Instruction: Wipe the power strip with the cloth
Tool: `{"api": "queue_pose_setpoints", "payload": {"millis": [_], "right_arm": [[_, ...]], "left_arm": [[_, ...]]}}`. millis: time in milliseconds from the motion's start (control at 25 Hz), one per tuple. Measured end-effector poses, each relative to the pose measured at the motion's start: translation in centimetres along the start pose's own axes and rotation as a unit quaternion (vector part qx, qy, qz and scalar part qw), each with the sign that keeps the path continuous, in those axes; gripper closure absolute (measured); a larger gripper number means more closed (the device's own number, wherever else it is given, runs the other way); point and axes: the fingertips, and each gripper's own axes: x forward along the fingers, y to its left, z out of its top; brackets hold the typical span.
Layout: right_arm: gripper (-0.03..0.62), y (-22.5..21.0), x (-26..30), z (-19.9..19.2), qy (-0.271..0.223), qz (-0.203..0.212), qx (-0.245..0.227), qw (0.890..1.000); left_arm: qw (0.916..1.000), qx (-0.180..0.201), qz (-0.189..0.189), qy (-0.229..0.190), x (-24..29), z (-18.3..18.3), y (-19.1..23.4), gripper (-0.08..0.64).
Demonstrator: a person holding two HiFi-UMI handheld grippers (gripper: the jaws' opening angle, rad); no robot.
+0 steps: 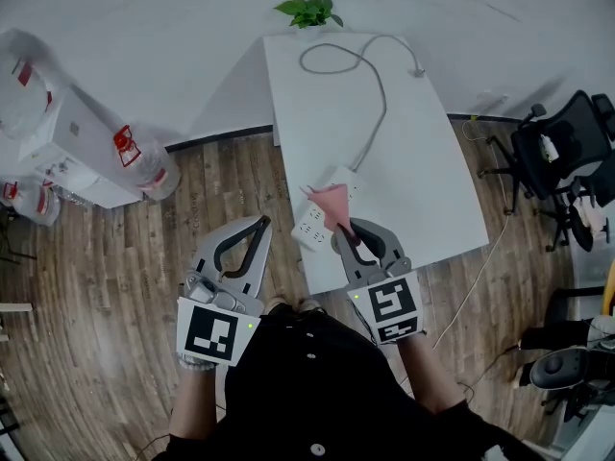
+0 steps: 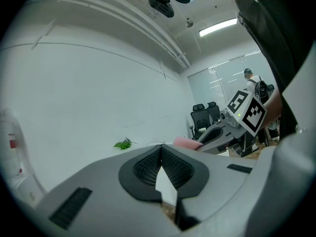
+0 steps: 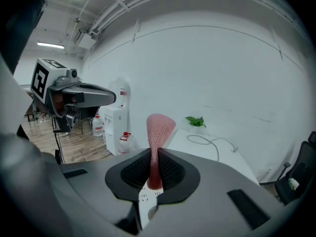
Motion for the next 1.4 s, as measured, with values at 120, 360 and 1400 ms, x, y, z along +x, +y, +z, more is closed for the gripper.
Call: {"api": "queue_pose_setpoints", "payload": {"millis": [120,360,1400], "right_arm": [[0.541,-0.2,0.0,0.2,-0.001,-0.001,0.0,1.0],[0.541,-0.5,-0.2,0.2,-0.004,-0.005,0.0,1.0],[0.541,-0.7,-0.6,0.7,-0.015,-0.005,-0.01,1.0]], "left_arm": [[1.0,-0.002,0.001,-0.001,0.0,0.0,0.0,0.546],[1.0,-0.005,0.003,0.001,0.0,0.0,-0.1,0.546],[0.9997,-0.008,0.024,0.0,-0.5,-0.3,0.2,0.546]]}}
